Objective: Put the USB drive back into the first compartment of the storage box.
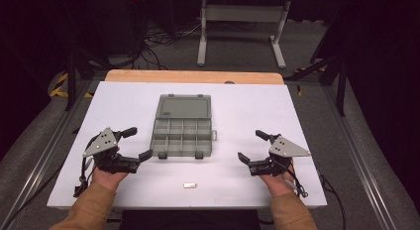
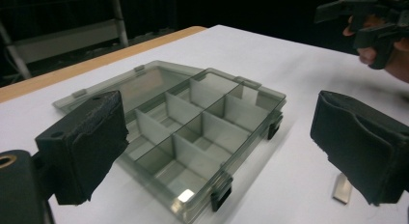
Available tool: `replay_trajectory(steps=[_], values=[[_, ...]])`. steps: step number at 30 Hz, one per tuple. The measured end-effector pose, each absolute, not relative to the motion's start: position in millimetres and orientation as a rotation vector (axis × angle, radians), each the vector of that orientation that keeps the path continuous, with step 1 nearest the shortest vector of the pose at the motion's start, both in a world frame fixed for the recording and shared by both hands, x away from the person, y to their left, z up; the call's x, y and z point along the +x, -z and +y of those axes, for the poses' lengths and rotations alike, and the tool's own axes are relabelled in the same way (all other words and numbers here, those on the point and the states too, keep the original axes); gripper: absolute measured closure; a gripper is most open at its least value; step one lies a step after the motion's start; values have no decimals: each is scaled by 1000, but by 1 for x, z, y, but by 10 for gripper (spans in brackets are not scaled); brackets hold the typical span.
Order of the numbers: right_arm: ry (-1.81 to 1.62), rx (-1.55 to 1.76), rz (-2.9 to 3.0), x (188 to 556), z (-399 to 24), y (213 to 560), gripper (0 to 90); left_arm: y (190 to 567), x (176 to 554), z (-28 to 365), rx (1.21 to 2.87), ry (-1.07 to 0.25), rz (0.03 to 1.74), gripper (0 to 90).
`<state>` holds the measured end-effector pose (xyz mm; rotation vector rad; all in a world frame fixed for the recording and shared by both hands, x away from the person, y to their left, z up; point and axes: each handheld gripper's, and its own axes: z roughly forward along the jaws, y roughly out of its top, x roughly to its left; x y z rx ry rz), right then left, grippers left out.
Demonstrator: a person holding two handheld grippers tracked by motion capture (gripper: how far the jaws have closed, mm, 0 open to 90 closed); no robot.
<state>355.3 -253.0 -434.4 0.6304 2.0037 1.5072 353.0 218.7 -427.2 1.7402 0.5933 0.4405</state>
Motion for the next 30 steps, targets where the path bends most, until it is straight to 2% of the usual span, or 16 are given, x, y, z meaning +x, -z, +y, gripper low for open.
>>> replay_trajectory(steps=[30], values=[[-1506,622,2002,355,-253,435,55,419,369,162,1789,-323,456,76]])
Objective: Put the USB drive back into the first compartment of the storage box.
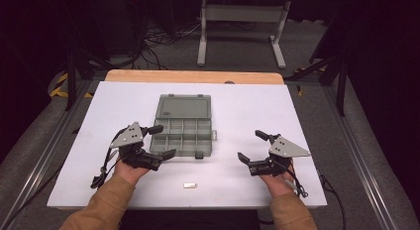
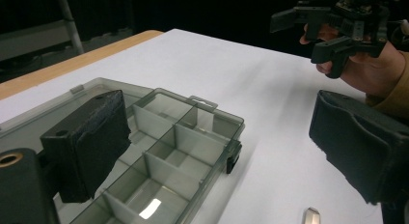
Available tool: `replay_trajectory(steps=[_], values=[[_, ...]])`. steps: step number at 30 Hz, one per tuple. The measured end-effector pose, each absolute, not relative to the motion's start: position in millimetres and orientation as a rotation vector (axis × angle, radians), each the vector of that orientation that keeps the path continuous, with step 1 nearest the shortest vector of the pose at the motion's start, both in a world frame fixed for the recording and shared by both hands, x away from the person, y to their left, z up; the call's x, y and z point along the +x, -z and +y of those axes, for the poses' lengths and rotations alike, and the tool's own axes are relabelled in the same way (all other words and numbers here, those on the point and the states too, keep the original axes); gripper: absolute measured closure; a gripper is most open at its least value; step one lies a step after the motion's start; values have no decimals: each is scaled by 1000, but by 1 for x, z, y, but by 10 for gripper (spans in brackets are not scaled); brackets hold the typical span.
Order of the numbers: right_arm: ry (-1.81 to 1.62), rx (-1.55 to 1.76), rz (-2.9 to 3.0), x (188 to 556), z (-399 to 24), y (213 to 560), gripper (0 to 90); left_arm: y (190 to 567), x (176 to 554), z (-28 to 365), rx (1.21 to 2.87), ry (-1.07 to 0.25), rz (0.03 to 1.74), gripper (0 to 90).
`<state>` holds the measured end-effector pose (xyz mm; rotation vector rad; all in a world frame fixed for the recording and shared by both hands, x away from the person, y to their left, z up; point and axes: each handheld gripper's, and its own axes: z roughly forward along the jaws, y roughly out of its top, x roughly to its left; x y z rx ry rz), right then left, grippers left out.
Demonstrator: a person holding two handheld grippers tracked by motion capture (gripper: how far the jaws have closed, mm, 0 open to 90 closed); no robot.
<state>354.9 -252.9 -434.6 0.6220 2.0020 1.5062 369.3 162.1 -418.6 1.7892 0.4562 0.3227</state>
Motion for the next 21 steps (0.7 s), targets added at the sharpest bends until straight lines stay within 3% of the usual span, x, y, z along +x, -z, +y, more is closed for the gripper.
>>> replay_trajectory(steps=[21], values=[[-1508,626,2011,355,-253,435,55,417,371,136,1916,-228,338,93]])
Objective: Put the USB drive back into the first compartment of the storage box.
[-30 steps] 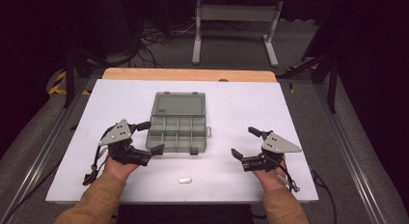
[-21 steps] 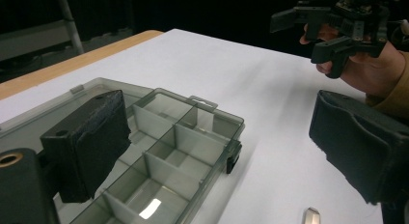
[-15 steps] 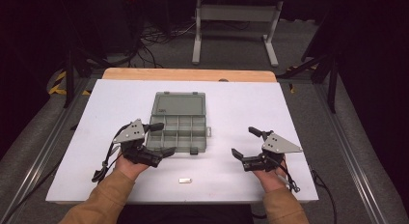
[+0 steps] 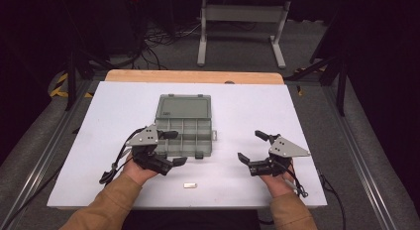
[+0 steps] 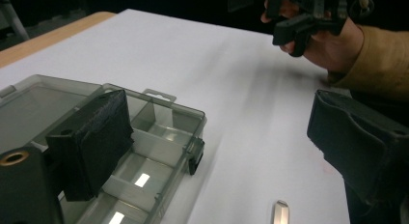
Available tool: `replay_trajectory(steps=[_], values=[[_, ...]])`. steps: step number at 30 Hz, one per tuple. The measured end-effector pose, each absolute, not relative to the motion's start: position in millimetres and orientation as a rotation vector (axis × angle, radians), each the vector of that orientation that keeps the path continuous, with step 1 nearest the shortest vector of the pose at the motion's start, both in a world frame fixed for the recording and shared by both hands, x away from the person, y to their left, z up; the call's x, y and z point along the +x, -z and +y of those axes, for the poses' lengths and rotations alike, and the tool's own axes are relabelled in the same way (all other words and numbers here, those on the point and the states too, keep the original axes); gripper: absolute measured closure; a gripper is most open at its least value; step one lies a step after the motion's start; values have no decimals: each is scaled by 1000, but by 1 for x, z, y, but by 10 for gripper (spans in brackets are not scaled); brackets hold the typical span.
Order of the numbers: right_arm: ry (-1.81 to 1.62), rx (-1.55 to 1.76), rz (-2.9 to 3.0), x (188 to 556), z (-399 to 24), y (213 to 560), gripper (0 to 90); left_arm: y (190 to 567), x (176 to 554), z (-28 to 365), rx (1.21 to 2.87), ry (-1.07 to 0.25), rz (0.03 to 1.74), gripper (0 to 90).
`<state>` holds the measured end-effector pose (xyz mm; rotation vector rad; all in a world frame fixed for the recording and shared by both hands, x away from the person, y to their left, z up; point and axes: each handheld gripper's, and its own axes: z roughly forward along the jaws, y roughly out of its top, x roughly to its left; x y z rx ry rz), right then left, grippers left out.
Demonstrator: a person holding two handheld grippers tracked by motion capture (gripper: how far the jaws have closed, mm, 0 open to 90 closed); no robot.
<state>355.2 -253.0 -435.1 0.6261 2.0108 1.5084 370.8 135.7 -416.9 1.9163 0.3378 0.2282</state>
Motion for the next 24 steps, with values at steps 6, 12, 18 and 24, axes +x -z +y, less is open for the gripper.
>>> replay_trajectory(steps=[6,12,18,24], values=[[-1507,625,2015,355,-253,435,55,415,368,127,2005,-213,282,109],[-1505,624,2017,355,-253,436,55,412,367,122,2101,-185,254,145],[-1503,623,2019,356,-253,436,55,409,367,116,2194,-140,242,144],[-1503,625,2021,356,-253,436,55,406,368,112,2264,-78,215,174]])
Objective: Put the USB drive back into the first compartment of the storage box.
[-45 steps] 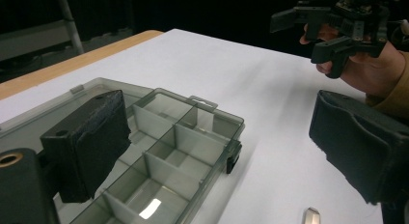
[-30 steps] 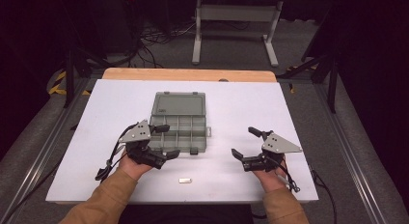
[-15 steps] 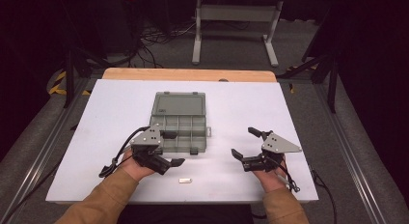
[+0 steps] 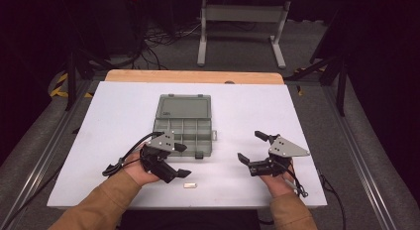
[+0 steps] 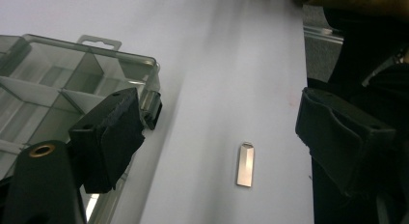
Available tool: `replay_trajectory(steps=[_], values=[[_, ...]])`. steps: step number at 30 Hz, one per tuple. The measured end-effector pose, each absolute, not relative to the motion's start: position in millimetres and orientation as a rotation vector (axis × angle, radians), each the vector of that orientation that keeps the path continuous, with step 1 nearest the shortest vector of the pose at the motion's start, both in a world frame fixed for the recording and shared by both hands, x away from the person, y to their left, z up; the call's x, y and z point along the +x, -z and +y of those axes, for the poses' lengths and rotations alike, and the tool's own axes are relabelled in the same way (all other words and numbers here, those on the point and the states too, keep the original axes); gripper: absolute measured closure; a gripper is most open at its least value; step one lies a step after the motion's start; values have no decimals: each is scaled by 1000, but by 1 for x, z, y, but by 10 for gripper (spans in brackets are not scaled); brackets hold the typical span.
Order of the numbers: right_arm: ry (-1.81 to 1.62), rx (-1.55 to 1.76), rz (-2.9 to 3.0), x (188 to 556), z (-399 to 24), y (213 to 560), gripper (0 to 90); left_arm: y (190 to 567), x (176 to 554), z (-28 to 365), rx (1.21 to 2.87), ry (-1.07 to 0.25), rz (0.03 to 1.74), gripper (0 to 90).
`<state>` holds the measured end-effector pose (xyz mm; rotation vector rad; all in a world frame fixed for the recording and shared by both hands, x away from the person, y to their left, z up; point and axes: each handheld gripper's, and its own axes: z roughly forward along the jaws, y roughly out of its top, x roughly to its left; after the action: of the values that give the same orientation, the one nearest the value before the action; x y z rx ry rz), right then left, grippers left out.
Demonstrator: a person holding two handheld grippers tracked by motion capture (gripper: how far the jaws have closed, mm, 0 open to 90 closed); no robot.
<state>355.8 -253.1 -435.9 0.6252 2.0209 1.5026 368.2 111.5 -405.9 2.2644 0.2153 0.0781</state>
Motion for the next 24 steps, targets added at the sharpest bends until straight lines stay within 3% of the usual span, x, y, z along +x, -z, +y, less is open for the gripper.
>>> replay_trajectory(steps=[24], values=[[-1507,632,2028,356,-254,437,55,401,368,92,2554,-63,148,159]])
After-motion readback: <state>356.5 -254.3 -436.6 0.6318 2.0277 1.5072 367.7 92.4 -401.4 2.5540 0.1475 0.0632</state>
